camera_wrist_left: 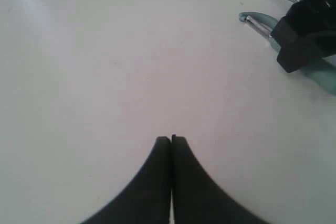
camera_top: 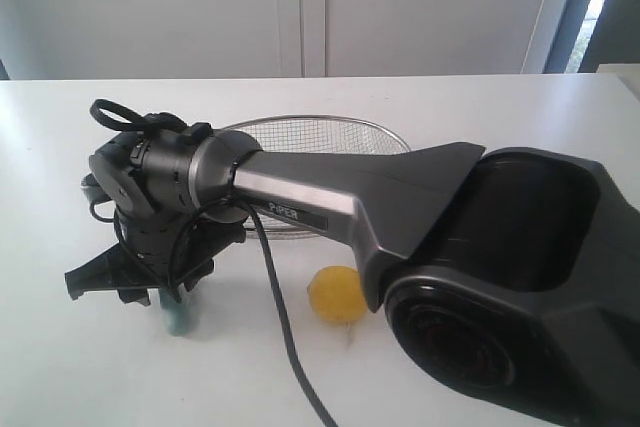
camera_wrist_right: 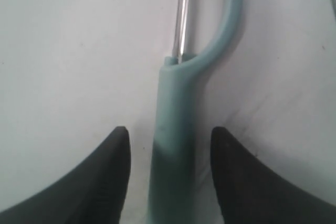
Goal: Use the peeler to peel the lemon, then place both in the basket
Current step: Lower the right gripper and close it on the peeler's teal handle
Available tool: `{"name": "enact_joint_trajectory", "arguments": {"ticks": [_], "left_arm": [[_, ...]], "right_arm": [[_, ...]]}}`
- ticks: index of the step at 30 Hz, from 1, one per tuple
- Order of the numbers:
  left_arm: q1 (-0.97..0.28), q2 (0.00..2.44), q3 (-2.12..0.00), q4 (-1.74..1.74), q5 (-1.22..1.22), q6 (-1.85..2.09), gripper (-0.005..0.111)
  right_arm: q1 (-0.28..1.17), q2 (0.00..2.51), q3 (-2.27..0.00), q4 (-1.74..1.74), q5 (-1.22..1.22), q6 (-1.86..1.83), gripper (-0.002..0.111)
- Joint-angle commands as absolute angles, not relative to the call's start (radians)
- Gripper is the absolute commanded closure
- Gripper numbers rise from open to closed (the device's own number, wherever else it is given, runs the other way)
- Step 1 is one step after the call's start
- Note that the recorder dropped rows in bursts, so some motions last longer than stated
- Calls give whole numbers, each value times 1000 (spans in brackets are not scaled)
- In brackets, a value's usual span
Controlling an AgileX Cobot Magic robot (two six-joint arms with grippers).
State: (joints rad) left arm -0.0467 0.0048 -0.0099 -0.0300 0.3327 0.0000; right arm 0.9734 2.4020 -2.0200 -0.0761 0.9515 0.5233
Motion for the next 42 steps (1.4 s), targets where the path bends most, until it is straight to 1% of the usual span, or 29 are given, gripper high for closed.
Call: {"name": "enact_joint_trajectory", "arguments": {"ticks": [1,6,8,11,12,42], "left_arm": [[-44,0,0,-29,335,0,107],[-44,0,0,-29,335,0,107],[-44,0,0,-29,335,0,107],[-44,0,0,-29,335,0,107],[-44,0,0,-29,335,0,107],[-44,0,0,-29,335,0,107]], "right_arm": [[973,2400,-2023,-85,945,529,64],[973,2400,-2023,-82,945,529,79],[973,2400,-2023,-82,945,529,86],[973,2400,-2023,-82,945,529,106],[973,2400,-2023,-82,943,529,108],[976,2284,-2023,-77,980,529,108]]}}
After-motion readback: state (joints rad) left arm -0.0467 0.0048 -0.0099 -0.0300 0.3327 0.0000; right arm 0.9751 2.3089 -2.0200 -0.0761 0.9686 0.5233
